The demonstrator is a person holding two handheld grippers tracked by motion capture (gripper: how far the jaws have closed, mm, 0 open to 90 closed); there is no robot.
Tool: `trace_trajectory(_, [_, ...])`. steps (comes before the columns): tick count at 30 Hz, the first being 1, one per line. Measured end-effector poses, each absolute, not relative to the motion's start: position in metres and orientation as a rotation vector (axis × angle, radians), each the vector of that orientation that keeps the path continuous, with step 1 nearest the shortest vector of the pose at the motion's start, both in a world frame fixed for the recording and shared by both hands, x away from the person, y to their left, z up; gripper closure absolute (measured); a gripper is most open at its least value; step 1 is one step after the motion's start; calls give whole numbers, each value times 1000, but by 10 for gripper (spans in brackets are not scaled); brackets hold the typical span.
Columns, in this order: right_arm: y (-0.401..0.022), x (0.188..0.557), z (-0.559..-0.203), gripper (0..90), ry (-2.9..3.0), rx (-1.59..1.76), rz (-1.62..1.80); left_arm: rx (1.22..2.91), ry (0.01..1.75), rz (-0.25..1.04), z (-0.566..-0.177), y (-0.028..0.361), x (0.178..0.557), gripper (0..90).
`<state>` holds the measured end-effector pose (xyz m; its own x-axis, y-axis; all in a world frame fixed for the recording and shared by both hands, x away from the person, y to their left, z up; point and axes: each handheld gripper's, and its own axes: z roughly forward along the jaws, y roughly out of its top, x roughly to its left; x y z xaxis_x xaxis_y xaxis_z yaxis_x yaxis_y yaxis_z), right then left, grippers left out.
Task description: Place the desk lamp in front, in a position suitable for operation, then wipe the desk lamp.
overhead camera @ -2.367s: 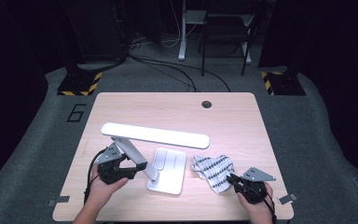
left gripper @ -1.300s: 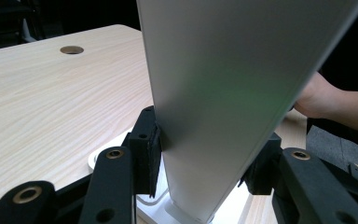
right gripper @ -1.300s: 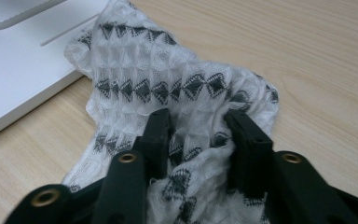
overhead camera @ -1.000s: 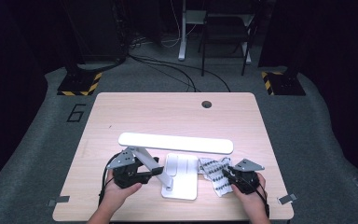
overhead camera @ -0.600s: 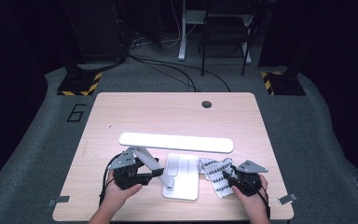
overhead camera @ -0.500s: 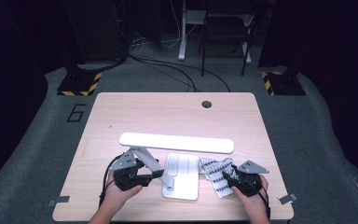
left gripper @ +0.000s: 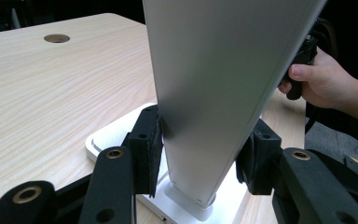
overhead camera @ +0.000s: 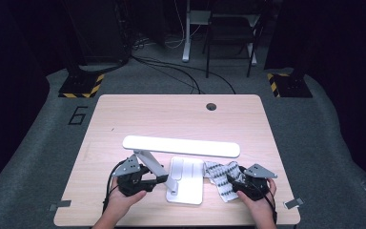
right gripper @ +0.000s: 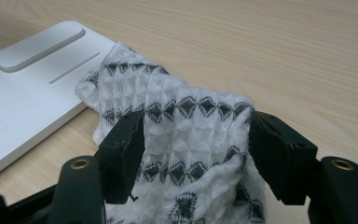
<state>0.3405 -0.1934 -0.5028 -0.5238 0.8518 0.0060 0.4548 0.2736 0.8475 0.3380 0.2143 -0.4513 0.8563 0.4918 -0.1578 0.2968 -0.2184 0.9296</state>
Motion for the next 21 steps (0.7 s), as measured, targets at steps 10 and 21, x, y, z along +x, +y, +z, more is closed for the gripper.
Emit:
trace_trajectory(10, [-188,342,-496,225,2089,1153,1216,1815,611,196,-451,214,339,569])
trace_trajectory(21, [-169,351,-515,218,2223,1108,1043,1820,609,215,-452,215,336,569])
